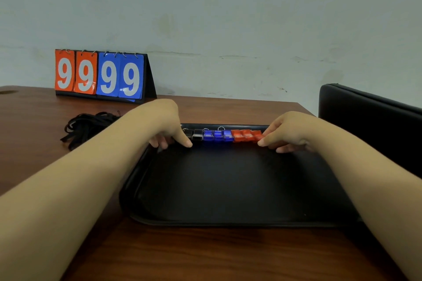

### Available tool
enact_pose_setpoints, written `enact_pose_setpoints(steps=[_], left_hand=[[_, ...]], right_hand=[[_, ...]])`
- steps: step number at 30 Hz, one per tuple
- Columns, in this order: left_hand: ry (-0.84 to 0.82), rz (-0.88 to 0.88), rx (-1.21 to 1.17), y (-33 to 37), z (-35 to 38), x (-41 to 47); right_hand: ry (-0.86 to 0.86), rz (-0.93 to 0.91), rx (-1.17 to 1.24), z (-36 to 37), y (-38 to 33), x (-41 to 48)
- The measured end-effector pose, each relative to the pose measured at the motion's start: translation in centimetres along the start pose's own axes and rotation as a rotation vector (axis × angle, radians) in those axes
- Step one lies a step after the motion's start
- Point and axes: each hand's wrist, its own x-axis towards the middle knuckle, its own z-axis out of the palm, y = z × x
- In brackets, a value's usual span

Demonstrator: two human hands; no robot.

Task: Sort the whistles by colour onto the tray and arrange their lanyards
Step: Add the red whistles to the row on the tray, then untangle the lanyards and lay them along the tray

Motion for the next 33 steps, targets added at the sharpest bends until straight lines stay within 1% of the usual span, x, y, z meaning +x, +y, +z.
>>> enact_pose_setpoints(steps=[10,19,21,22,24,26,28,30,33], left_hand=[[-0.001,-0.021,-0.009,-0.2,0.1,0.5],[0.022,0.004,-0.046,-0.1,0.3,0.0],[0.075,0.023,-0.078,-0.6,0.1,-0.4],[0.143,0.041,-0.098,-0.9,-0.2,-0.6],[0.322,0.088,-0.198,-2.0,-1.1,-0.9],[0.462,0.116,-0.338,-3.6,-2.1,-1.0],[0.552,0.103,-0.351,-6.0,-2.7,-1.1],[0.559,0.099,-0.276,-9.1,-2.4,-1.3],[0.431,0.163,-0.195,-13.1,-0.9,-2.2]], right_hand=[[0.014,-0.016,0.038,0.2,0.2,0.3],[0.029,-0.017,-0.033,0.3,0.0,0.4],[0.039,-0.021,-0.066,0.2,0.0,0.2],[0.059,-0.036,-0.116,0.2,0.0,-0.1],[0.156,-0.123,-0.259,-0.1,0.0,-0.6],[0.283,-0.268,-0.342,-0.4,-0.2,-1.4],[0.304,-0.422,-0.344,-0.6,-0.9,-2.4],[0.244,-0.541,-0.409,-0.2,-2.1,-3.4],[0.153,-0.669,-0.613,2.1,-5.1,-4.4]])
